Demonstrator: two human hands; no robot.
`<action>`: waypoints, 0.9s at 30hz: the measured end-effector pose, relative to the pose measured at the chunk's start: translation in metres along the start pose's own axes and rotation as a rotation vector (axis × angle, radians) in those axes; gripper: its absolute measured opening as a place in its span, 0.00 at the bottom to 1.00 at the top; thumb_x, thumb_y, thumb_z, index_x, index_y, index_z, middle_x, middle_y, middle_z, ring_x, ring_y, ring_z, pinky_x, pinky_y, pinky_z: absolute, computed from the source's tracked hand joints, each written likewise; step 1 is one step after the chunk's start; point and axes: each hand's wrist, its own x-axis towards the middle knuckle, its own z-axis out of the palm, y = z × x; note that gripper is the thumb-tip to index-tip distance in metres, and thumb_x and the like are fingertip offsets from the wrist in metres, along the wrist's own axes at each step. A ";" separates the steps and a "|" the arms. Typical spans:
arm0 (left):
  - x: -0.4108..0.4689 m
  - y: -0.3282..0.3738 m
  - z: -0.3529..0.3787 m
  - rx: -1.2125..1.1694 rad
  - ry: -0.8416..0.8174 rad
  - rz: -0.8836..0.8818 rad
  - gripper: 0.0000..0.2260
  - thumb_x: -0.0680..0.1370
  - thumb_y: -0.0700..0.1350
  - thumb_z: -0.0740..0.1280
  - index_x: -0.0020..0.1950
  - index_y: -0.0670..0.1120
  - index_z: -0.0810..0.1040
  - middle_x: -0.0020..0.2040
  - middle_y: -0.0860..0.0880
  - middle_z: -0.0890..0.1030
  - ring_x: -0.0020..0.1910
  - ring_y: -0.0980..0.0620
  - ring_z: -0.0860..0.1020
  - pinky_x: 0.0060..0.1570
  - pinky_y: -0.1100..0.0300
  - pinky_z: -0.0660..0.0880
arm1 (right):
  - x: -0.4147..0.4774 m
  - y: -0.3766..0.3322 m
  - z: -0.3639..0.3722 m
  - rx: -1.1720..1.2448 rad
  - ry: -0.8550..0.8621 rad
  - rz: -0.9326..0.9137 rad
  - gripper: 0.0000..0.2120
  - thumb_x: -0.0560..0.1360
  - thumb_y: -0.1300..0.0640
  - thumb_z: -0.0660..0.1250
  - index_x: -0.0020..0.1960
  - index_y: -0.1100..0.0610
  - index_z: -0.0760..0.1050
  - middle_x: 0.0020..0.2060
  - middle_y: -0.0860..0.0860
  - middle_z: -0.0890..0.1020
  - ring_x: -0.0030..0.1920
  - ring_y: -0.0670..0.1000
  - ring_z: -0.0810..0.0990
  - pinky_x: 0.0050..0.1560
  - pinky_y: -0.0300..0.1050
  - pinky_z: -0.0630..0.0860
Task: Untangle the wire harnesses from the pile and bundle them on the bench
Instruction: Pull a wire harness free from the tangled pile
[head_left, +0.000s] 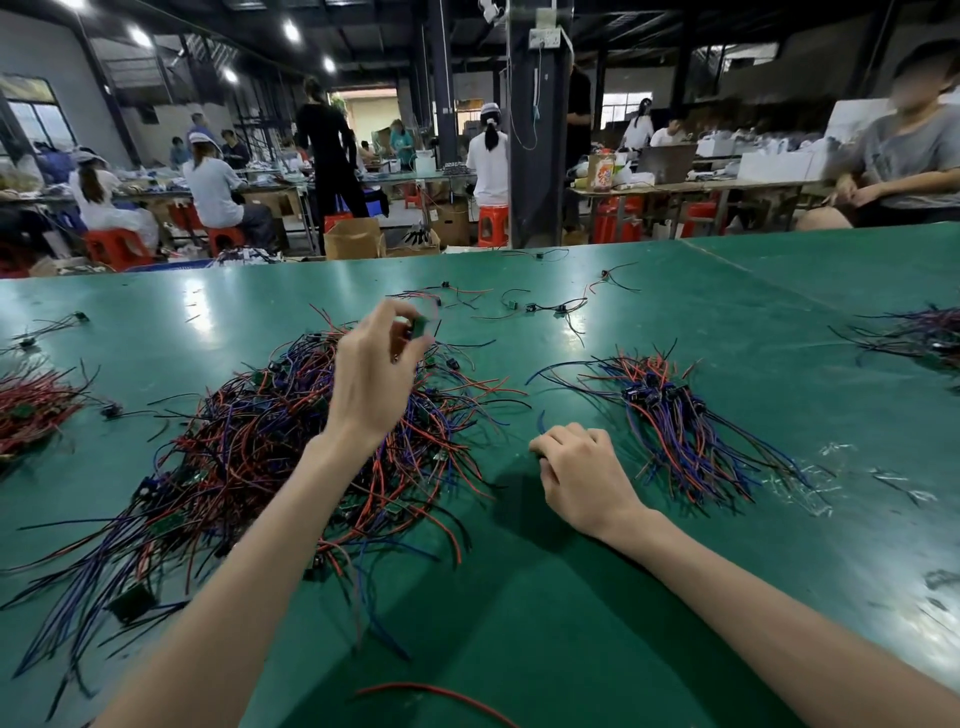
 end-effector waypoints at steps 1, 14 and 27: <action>-0.007 0.005 0.005 -0.023 -0.048 0.057 0.10 0.74 0.37 0.71 0.54 0.38 0.77 0.48 0.41 0.82 0.42 0.49 0.80 0.46 0.57 0.78 | 0.001 -0.001 -0.001 0.039 0.049 -0.006 0.12 0.76 0.60 0.59 0.57 0.54 0.77 0.52 0.49 0.80 0.56 0.51 0.73 0.58 0.45 0.61; -0.085 0.027 0.044 -0.124 -0.370 0.231 0.12 0.69 0.29 0.70 0.50 0.38 0.80 0.47 0.46 0.81 0.47 0.49 0.79 0.50 0.60 0.75 | 0.004 -0.020 -0.036 1.604 -0.045 0.510 0.01 0.73 0.65 0.68 0.44 0.62 0.78 0.33 0.52 0.80 0.30 0.46 0.77 0.30 0.37 0.75; -0.087 0.016 0.036 -0.057 -0.204 -0.027 0.09 0.77 0.35 0.65 0.57 0.39 0.78 0.51 0.46 0.81 0.47 0.48 0.80 0.49 0.52 0.77 | 0.115 0.014 -0.055 1.679 -0.010 0.787 0.06 0.75 0.67 0.66 0.49 0.69 0.73 0.50 0.64 0.77 0.38 0.53 0.82 0.41 0.40 0.81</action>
